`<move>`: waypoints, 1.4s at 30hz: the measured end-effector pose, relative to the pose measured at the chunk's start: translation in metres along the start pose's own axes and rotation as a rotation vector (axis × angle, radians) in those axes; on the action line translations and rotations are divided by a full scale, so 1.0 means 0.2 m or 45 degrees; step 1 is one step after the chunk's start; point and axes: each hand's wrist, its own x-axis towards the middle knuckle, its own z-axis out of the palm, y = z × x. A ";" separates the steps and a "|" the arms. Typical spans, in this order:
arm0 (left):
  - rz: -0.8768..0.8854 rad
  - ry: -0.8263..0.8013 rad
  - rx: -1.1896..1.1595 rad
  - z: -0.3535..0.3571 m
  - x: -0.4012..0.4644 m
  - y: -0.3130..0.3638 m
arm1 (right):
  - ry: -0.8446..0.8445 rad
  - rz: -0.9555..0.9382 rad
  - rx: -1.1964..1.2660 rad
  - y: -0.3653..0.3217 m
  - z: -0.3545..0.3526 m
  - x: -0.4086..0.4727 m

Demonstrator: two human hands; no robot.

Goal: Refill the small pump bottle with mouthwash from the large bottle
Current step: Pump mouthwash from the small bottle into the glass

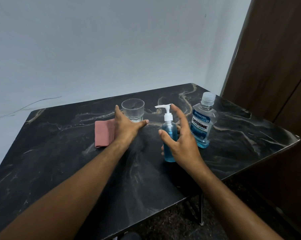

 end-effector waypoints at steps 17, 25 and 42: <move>0.113 -0.088 0.022 -0.12 -0.12 0.04 | 0.013 -0.028 -0.192 -0.08 -0.04 0.03; 0.230 -0.163 0.032 -0.27 -0.35 0.01 | -0.192 -0.050 -0.320 -0.13 -0.05 0.04; 0.389 -0.259 0.056 -0.32 -0.40 -0.02 | -0.381 -0.117 -0.557 -0.11 -0.01 0.08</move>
